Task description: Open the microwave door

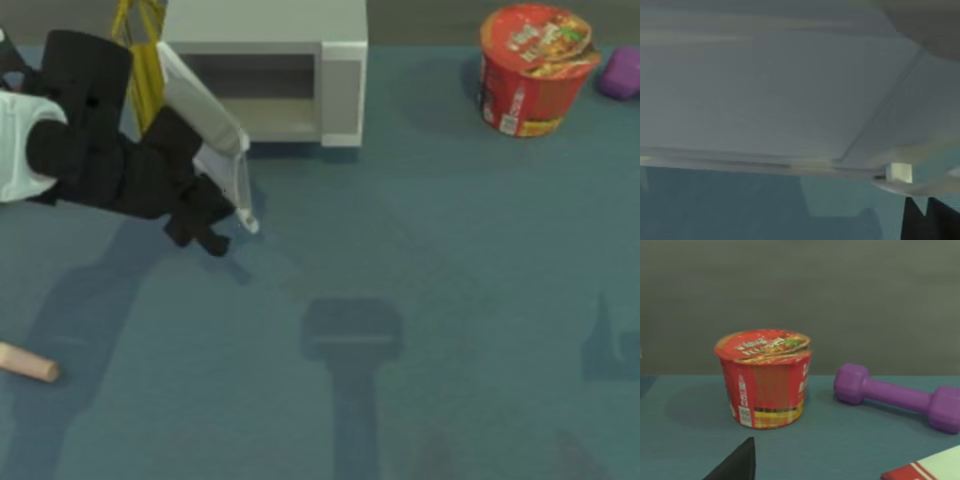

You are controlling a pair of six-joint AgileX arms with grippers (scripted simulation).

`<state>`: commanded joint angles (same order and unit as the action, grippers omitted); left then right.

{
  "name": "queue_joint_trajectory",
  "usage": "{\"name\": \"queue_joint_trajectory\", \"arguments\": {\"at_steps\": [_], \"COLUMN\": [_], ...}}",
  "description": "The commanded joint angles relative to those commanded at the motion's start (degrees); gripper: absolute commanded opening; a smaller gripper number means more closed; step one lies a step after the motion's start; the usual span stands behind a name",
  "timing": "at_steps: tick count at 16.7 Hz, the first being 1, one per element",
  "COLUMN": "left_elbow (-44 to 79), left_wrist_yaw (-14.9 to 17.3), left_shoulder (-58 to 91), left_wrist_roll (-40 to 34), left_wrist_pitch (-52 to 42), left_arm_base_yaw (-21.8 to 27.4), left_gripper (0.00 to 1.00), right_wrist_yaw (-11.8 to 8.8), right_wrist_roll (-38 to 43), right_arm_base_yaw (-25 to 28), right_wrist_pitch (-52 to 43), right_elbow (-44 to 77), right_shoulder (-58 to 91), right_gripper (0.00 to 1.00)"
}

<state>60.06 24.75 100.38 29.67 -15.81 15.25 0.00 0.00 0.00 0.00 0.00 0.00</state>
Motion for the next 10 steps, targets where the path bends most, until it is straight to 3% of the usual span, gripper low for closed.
{"name": "queue_joint_trajectory", "arguments": {"at_steps": [10], "left_elbow": [0.01], "left_wrist_yaw": [0.62], "left_shoulder": [0.07], "left_wrist_roll": [1.23], "left_wrist_pitch": [-0.69], "left_arm_base_yaw": [-0.63], "left_gripper": [0.00], "right_wrist_yaw": [0.00], "right_wrist_roll": [0.00], "right_arm_base_yaw": [0.00], "right_wrist_pitch": [0.00], "right_elbow": [0.00], "right_shoulder": [0.00], "right_gripper": [1.00]}}
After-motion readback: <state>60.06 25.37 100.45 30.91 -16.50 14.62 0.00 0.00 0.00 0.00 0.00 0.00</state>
